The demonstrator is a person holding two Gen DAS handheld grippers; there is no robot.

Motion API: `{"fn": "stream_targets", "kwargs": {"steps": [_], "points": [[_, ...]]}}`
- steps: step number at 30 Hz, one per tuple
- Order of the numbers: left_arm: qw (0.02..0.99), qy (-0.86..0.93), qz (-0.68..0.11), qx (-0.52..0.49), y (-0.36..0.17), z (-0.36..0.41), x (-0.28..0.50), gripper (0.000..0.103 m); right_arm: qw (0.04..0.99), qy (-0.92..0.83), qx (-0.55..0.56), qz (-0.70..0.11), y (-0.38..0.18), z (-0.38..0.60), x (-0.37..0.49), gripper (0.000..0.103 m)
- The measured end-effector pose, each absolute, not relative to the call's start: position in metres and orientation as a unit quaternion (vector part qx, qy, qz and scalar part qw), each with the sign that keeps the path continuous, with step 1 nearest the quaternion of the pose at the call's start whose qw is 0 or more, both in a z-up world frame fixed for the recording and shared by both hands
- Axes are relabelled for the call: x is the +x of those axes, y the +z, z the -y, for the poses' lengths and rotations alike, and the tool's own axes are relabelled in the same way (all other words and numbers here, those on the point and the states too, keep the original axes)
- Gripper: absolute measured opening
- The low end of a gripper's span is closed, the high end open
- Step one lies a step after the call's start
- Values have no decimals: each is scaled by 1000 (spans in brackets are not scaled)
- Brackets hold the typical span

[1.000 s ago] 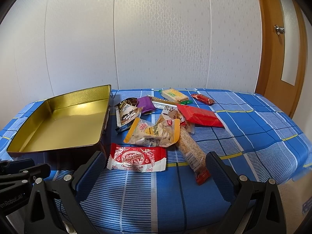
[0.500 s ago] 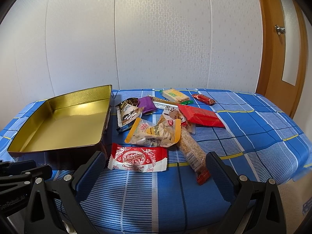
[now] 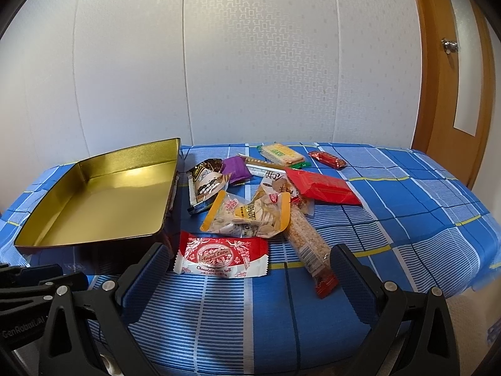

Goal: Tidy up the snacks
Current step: 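Grasp the clear orange-topped snack bag with the left gripper while the right grasps the oat bar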

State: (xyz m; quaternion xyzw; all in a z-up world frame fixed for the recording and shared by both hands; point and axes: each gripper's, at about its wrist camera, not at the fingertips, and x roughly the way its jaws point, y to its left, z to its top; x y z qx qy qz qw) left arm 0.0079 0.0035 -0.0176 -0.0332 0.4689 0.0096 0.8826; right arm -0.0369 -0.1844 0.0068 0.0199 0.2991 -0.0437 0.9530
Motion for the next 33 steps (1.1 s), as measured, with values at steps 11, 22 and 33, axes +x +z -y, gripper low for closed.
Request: {"fn": "stream_targets", "kwargs": {"steps": [11,22,33], "points": [[882,-81,-455,-89,-16,-4,2,40,949,-79,109,-286,19,261,-24,103],[880,-116,-458,-45,-16,18,-3,40,903,-14,118,-412,-3,287,28,81],[862,-165,-477,-49,-24,27,0,40,885,10,84,-458,-31,271,51,55]]}}
